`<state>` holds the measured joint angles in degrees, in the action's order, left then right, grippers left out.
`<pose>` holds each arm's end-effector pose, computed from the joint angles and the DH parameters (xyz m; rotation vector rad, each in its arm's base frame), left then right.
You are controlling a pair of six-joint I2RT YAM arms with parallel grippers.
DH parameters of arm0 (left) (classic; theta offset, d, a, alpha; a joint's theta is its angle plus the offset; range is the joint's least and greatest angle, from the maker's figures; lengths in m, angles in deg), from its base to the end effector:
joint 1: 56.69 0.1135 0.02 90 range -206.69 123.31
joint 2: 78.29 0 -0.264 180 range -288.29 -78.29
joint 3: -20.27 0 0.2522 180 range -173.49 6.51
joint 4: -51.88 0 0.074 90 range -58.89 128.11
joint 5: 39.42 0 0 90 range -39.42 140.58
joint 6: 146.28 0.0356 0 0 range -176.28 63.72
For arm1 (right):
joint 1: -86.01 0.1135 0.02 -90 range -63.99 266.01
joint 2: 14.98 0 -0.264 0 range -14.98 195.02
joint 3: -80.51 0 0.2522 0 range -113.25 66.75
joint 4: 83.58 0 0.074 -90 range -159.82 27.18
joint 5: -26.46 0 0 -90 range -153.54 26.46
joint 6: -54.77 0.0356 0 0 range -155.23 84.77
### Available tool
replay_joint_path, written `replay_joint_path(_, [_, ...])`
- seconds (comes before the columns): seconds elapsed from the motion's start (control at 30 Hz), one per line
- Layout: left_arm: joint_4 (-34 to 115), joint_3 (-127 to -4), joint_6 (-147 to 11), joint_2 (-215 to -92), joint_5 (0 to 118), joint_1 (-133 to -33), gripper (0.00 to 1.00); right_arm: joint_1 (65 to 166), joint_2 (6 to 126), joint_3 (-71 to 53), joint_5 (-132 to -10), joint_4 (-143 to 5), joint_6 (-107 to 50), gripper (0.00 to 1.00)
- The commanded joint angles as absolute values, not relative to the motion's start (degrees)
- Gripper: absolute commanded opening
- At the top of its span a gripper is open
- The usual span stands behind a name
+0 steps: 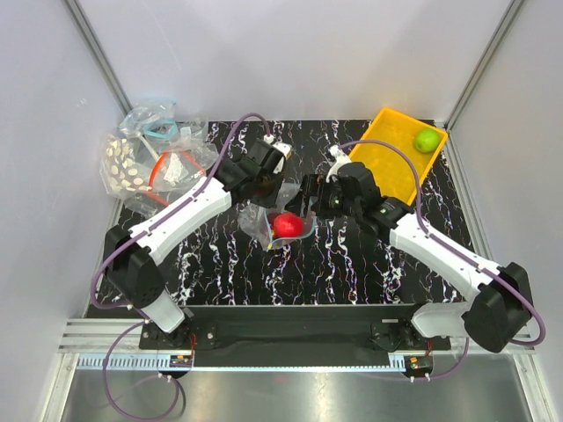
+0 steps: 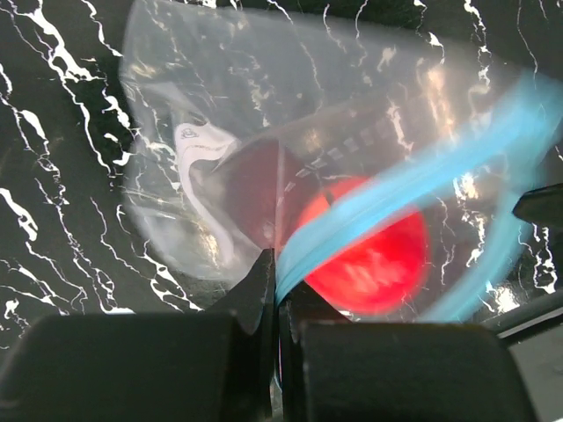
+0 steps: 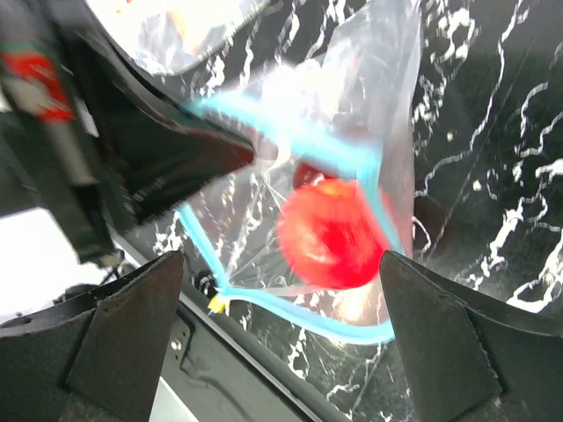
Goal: Place the food in the zip-top bag and seal the zipper
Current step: Place the fake fruit in the zipper food storage bag.
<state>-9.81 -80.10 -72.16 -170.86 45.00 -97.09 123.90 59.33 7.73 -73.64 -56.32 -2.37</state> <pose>0.2659 -0.2217 0.3231 0.4974 2.4782 -0.2799 0.2300 0.1869 0.3084 -0.2114 2.1929 0.9119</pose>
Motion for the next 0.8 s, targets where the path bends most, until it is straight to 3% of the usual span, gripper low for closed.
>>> replay_joint_path(0.0, [-7.59, -79.89, -72.45, -168.55, 48.03, -96.51, 0.0, 124.59, 58.59, 3.39, -70.74, -57.08, -1.83, 1.0])
replay_joint_path(0.13, [-7.5, -79.8, -72.63, -168.82, 49.17, -95.72, 0.0, 124.51, 56.05, 0.58, -64.44, -49.9, -4.19, 0.95])
replay_joint_path(0.27, [-7.59, -79.8, -72.8, -168.73, 49.62, -95.27, 0.0, 122.76, 54.46, -3.64, -49.58, -40.92, -8.07, 0.81])
replay_joint_path(0.43, [-7.41, -79.71, -72.89, -168.55, 49.62, -95.1, 0.0, 110.38, 57.7, -5.93, -53.68, -38.35, -11.75, 0.78])
replay_joint_path(0.63, [-7.59, -79.8, -72.8, -168.73, 49.97, -95.1, 0.0, 93.34, 68.68, -12.5, -54.66, -39.23, -14.92, 0.79])
replay_joint_path(0.77, [-7.59, -79.8, -72.8, -168.82, 49.79, -95.01, 0.0, 87.78, 78.34, -19.89, -50.98, -39.59, -15.19, 0.99])
